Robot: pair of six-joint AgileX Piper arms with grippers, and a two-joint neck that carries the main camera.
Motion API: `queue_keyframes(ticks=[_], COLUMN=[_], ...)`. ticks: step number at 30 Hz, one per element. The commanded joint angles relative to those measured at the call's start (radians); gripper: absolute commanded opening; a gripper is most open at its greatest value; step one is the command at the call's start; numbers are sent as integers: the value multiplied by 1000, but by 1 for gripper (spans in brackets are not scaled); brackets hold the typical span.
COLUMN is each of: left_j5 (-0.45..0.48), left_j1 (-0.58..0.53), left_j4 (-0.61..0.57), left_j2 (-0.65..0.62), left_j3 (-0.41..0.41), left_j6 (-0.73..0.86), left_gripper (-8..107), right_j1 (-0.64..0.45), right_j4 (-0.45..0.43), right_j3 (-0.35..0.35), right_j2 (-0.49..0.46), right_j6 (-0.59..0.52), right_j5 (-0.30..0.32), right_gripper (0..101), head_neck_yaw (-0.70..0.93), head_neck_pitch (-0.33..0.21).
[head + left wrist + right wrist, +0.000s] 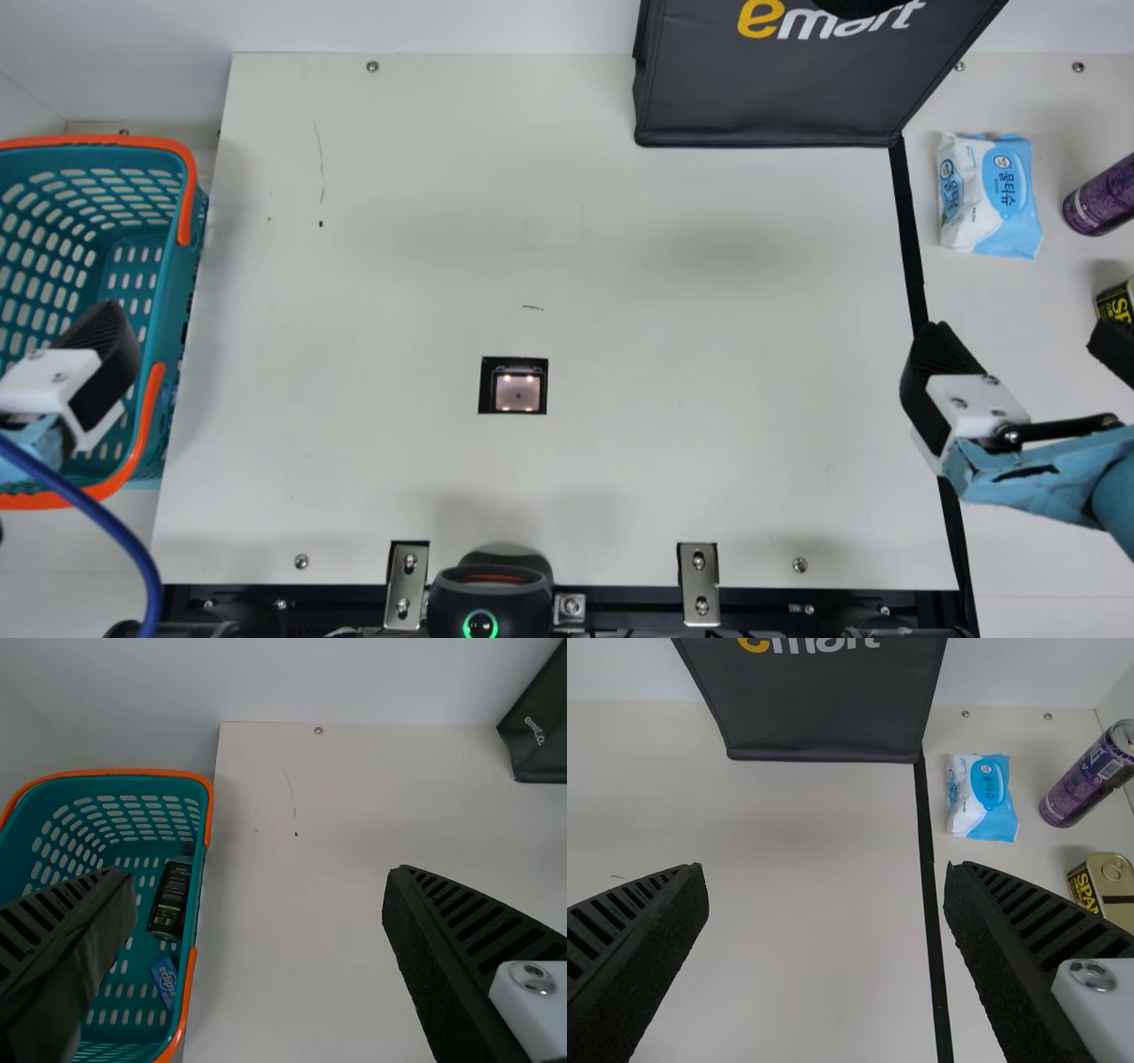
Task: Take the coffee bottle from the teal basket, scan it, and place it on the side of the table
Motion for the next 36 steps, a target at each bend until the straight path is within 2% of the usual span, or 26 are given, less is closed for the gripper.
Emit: queue_keyframes(ticks=[1, 15, 30, 36], left_j5=[0, 0, 1, -5], left_j1=[0, 0, 1, 44], left_j4=[0, 0, 0, 27], left_j2=[0, 0, 2, 16], left_j3=[0, 0, 0, -7], left_j6=[0, 0, -3, -42], left_gripper=[90, 90, 90, 90], right_j1=[0, 0, 0, 0], right_j4=[0, 0, 0, 0], right_j3=[0, 0, 0, 0], right_j2=[0, 0, 0, 0], right_j6=[0, 0, 0, 0], right_j5=[0, 0, 1, 1], right_gripper=[95, 95, 95, 95], head_neck_yaw=[25, 351, 351, 351], head_neck_pitch=[-29, -29, -29, -29])
